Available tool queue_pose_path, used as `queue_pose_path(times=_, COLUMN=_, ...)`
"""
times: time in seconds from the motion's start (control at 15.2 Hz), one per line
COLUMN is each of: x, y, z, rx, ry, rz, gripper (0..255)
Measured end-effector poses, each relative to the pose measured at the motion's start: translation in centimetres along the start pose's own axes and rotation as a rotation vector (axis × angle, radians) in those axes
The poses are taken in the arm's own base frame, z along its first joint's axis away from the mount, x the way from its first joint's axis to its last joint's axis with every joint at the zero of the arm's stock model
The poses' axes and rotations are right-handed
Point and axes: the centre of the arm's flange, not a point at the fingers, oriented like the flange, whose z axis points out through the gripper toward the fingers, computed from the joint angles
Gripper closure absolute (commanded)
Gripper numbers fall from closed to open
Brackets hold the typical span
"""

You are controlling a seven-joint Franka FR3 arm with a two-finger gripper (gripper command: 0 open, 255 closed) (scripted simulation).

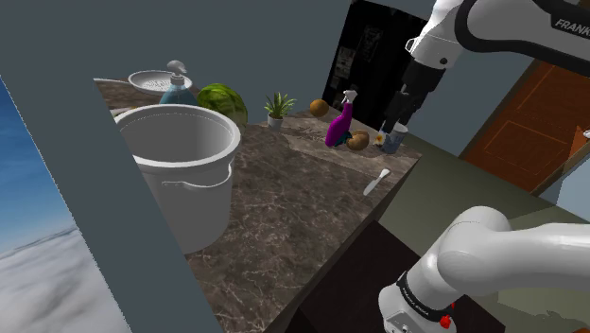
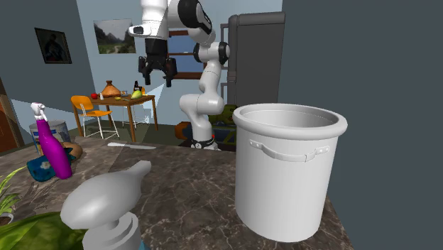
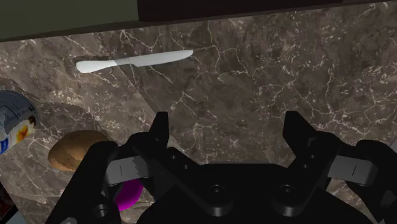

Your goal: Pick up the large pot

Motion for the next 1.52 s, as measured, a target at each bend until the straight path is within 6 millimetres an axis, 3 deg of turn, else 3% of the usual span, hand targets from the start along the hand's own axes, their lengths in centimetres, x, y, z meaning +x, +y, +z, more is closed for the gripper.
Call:
queue_pose_path(times=0.26, x=1.5, y=-2.1, z=-0.1, rx=0.002, ry=-0.009, rz=-0.001, gripper=0)
queue_pose_path(times=1.52, x=15.3, y=-23.7, z=0.2, rx=0.019, ry=-0.096, rz=-0.009, gripper=0)
